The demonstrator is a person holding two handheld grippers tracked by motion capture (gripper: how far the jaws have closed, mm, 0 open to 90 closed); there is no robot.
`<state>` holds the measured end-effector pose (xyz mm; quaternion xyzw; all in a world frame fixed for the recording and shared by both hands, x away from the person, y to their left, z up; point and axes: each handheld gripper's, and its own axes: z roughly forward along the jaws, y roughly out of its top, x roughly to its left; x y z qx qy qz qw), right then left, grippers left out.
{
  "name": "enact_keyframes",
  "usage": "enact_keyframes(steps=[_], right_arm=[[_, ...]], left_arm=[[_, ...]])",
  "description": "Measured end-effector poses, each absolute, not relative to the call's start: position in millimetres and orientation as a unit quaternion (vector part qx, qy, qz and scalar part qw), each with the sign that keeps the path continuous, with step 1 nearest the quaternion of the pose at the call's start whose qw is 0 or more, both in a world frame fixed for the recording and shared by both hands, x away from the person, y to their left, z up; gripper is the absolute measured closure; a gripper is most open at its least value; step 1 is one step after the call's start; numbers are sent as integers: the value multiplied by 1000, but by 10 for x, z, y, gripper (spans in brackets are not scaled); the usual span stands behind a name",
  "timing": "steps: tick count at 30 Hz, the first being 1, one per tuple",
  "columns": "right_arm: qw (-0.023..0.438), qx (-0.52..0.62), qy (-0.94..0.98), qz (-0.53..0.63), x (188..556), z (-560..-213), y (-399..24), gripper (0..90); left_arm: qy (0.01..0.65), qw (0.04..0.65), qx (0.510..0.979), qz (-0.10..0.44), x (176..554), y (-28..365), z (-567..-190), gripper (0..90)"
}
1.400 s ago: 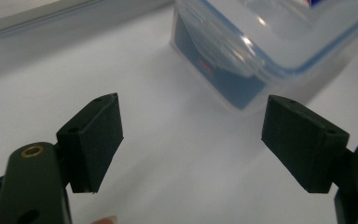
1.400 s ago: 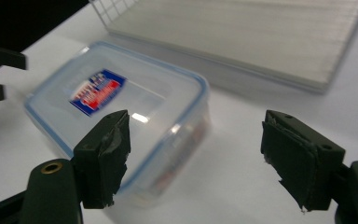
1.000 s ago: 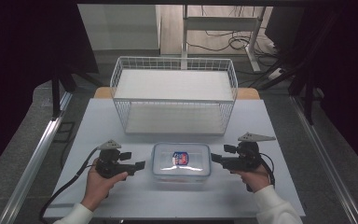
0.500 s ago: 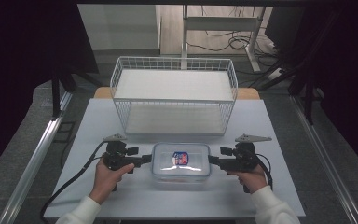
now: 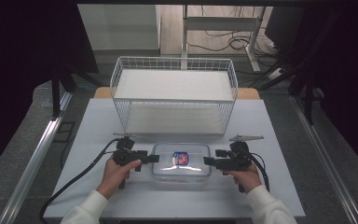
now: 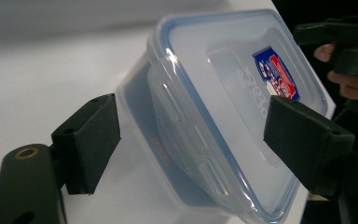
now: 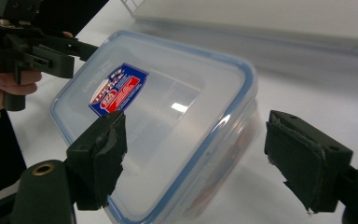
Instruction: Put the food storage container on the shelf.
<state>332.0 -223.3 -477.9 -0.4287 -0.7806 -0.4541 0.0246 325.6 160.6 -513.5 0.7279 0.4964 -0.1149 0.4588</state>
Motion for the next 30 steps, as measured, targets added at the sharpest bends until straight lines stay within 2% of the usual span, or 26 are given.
enact_keyframes(steps=[4, 8, 15, 17, 20, 30], right_arm=[[51, -440, -775, -451, 3347, -4865, -2219, 173], [78, -445, -771, -449, 3375, -4930, -2204, 183], [115, -452, -767, -440, 3439, -5042, -2136, 197], [122, -459, -762, -440, 3447, -5042, -2150, 231], [132, -474, -750, -442, 3448, -5026, -2198, 330], [127, -477, -738, -459, 3332, -4933, -2280, 463]], left_arm=[[494, 454, 729, -137, 3277, 1583, -5184, 185], [491, 457, 724, -161, 3299, 1572, -5218, 198], [484, 464, 722, -169, 3268, 1554, -5209, 279], [484, 463, 722, -170, 3266, 1562, -5198, 300], [487, 462, 721, -172, 3264, 1569, -5190, 314], [487, 469, 722, -147, 3121, 1583, -5070, 409]])
